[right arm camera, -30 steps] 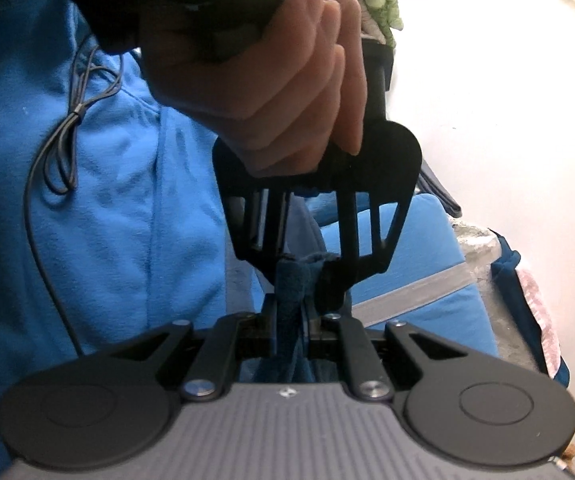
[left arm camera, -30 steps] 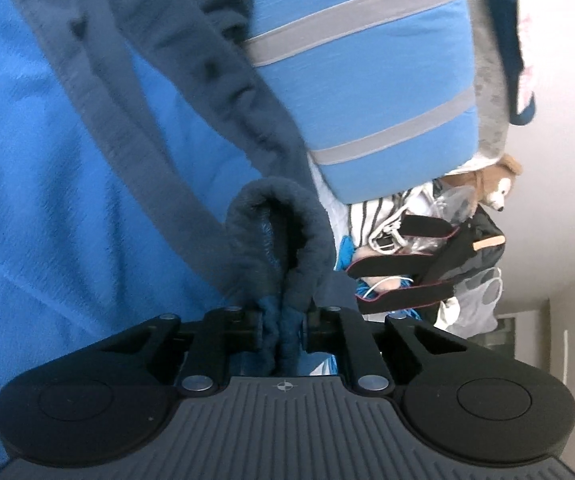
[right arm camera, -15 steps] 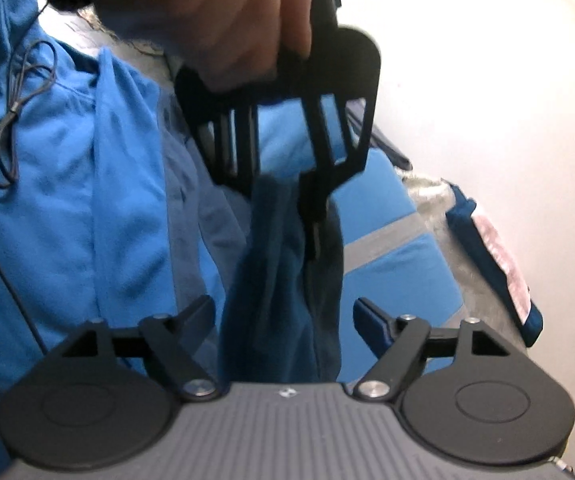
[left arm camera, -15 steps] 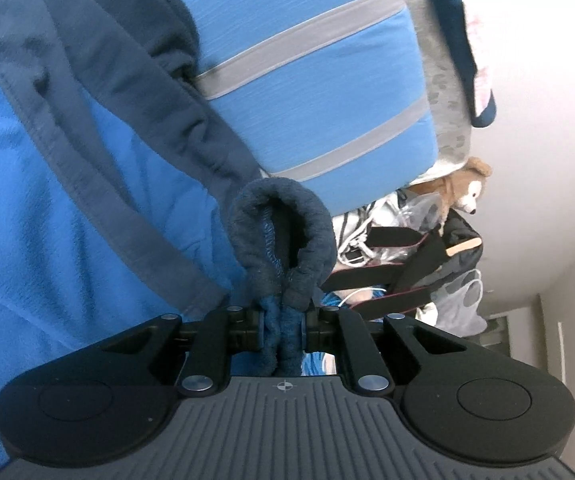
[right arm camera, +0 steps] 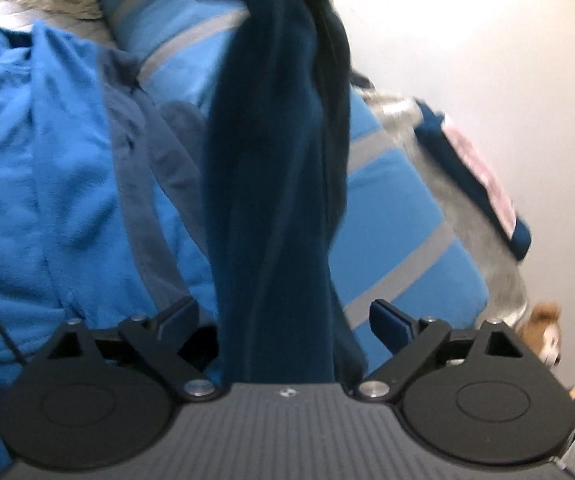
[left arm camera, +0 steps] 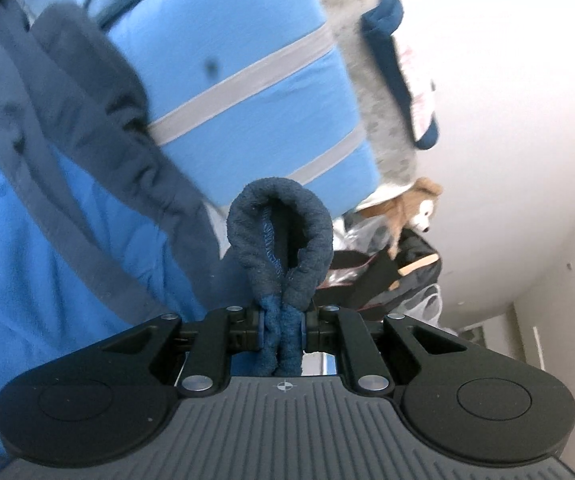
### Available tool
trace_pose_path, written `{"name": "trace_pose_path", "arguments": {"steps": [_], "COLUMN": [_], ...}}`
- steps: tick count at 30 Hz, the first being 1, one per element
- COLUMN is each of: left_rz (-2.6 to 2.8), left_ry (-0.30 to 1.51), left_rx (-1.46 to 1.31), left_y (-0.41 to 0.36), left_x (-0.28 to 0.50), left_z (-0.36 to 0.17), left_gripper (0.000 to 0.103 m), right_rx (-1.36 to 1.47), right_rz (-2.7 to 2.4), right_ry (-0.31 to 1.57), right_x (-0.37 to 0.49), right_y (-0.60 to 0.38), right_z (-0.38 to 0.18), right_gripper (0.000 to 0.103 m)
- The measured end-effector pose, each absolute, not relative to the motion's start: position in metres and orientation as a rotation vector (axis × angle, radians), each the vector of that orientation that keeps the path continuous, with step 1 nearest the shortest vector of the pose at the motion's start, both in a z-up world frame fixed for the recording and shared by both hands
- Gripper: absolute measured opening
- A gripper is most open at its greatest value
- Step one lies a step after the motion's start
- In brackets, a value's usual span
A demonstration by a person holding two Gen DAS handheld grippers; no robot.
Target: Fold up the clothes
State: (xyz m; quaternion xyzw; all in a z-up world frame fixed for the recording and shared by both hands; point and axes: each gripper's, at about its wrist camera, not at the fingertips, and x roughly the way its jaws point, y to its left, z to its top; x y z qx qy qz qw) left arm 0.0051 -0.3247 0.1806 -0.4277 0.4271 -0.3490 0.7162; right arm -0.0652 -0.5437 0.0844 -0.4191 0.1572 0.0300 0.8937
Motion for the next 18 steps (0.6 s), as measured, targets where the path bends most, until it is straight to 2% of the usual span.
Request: {"name": "trace_pose_path", "arguments": {"steps": [18], "left_rz": [-0.769], "left_ry": [0.786], "left_rx": [-1.059], "left_y": [-0.280], "left_x": [0.007], "left_z": [0.217], "left_gripper": [0.014], "right_rx": [-0.630], "right_rz": [0.035], "right_ry": [0.550], "right_x": [-0.036], "right_y": [-0.594], "right_z": [0.076], "right_gripper": [0.100]}}
